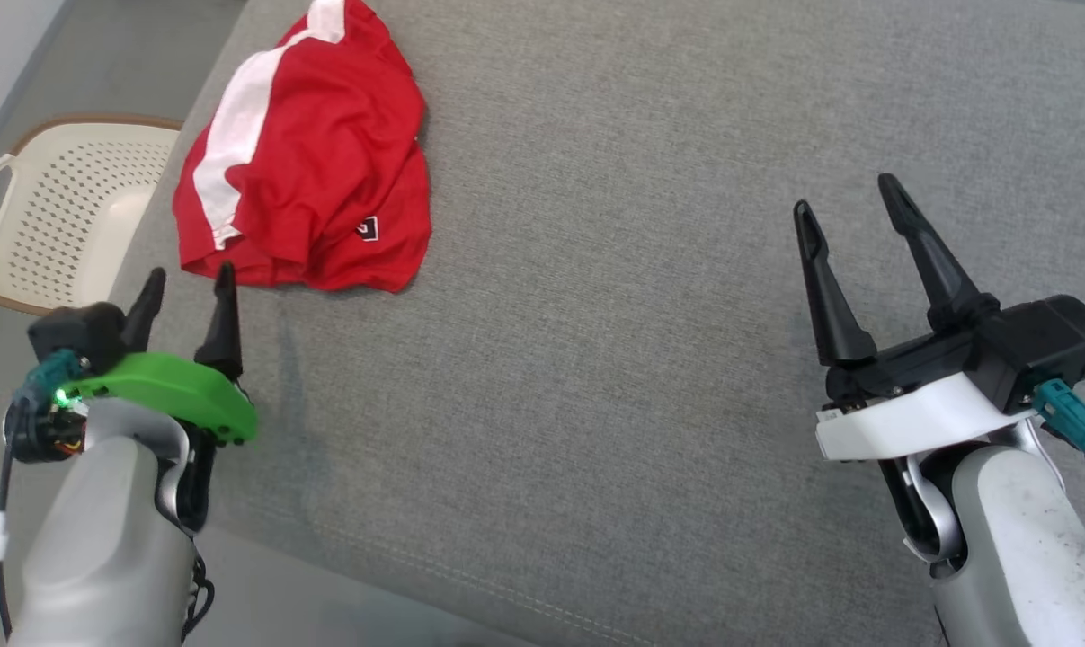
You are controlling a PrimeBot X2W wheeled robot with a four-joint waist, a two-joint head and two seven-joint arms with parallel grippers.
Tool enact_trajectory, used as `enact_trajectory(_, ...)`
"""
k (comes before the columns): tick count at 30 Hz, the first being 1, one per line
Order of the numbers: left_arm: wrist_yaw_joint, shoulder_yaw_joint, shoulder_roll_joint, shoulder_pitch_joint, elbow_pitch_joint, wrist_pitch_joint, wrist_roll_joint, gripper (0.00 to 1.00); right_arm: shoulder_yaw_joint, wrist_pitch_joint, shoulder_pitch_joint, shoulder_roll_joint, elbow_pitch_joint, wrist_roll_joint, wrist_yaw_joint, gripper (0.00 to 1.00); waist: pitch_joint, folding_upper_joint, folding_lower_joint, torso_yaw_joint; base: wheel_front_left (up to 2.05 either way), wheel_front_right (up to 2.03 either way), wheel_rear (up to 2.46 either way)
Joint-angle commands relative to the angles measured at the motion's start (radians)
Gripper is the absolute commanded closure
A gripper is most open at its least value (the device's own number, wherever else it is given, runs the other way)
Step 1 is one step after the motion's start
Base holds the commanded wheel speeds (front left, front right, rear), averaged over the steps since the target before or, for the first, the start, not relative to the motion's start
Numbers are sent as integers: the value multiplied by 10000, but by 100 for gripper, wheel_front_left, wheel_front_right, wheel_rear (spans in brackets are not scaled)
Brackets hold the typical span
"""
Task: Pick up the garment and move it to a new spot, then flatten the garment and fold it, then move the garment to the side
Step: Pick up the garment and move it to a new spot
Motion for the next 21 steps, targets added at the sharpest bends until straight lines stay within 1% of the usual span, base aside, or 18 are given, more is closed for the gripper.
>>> enact_trajectory(1, 7, -66, 82, -487, 369, 81, -284, 0, -8, 97, -117, -61, -182, -63, -4, 0, 642, 0, 0, -592, 0, 0, 0)
enact_trajectory(7, 11, -576, 358, -1789, 1923, 222, -1093, 0, 23, 460, -129, -171, -550, -176, -4, 0, 1150, 0, 0, -947, 0, 0, 0)
enact_trajectory(12, 11, -822, 462, -2561, 3252, 468, -1319, 0, 89, 573, -149, -246, -729, -208, -4, 0, 1442, 0, 0, -1173, 0, 0, 0)
enact_trajectory(15, 11, -1018, 435, -2761, 3654, 461, -1436, 0, 104, 585, -155, -242, -761, -225, -4, 0, 1500, 0, 0, -1254, 0, 0, 0)
enact_trajectory(16, 11, -1081, 439, -2800, 3756, 439, -1495, 70, 92, 594, -138, -223, -750, -222, -4, 0, 1503, 0, 0, -1278, 0, 0, 0)
enact_trajectory(17, 11, -1127, 458, -2823, 3799, 380, -1566, 100, 79, 600, -123, -209, -721, -231, -4, 0, 1500, 0, 0, -1292, 0, 0, 0)
enact_trajectory(21, 11, -1386, 506, -2707, 3776, 193, -1879, 100, 46, 527, -42, -135, -507, -269, -4, 0, 1360, 0, 0, -1296, 0, 0, 0)
